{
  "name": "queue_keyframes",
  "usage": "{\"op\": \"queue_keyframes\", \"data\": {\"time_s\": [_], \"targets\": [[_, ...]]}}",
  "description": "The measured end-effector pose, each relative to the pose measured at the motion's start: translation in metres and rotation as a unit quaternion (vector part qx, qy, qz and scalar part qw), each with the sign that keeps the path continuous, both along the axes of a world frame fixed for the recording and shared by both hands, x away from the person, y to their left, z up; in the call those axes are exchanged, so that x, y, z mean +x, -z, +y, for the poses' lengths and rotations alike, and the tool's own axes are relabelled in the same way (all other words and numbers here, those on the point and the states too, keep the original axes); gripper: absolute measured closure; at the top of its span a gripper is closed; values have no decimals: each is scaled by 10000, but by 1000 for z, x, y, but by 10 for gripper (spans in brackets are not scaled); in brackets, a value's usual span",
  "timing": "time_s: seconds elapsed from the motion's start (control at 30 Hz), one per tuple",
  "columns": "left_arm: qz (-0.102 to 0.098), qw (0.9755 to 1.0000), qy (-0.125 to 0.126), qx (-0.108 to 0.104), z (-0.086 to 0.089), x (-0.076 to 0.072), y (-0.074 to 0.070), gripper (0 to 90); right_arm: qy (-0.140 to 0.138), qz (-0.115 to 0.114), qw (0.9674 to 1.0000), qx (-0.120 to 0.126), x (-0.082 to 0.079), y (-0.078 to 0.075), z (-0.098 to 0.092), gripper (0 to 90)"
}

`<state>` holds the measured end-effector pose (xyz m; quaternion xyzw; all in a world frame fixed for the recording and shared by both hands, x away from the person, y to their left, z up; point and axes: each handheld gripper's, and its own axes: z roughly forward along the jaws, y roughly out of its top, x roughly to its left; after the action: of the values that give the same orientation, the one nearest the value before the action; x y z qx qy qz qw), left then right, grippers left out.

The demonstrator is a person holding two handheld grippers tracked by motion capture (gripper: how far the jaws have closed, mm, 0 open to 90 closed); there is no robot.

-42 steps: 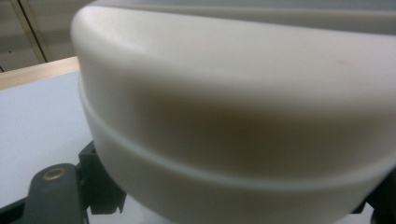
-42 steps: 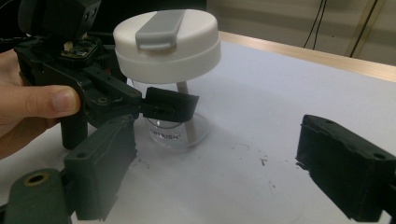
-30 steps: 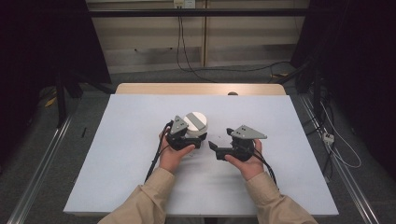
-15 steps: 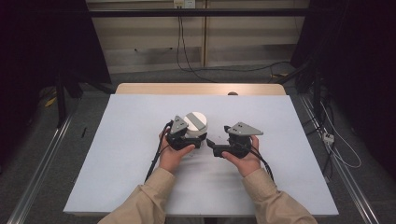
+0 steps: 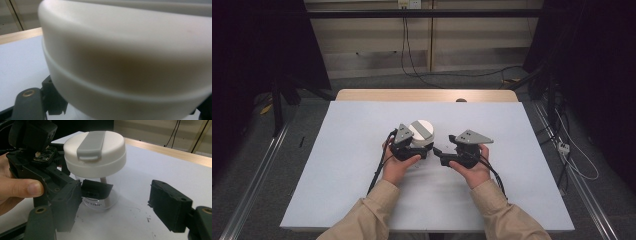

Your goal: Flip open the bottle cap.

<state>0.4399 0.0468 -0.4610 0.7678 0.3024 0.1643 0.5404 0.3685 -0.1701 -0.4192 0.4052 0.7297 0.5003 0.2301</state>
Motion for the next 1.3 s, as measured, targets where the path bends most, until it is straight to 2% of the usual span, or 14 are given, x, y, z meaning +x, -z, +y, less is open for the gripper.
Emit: {"op": "queue_keyframes", "data": {"time_s": [0.47,0.7,0.83,0.93,1.07,1.3], "targets": [[8,10000,3,-6,0,0,0,178,-61,94,9999,0,1,0,1,335],[10,10000,-6,10,0,0,0,178,-193,174,9997,-31,2,-1,4,514],[20,10000,-14,-11,0,0,0,178,-364,228,9991,-42,3,-4,8,729],[13,10000,-6,-2,0,0,0,178,-458,239,9986,-87,4,-7,11,844],[12,10000,-5,13,0,0,0,178,-500,218,9985,-100,5,-10,13,889],[17,10000,-16,-5,0,0,0,178,-546,183,9983,-70,8,-13,17,899]]}}
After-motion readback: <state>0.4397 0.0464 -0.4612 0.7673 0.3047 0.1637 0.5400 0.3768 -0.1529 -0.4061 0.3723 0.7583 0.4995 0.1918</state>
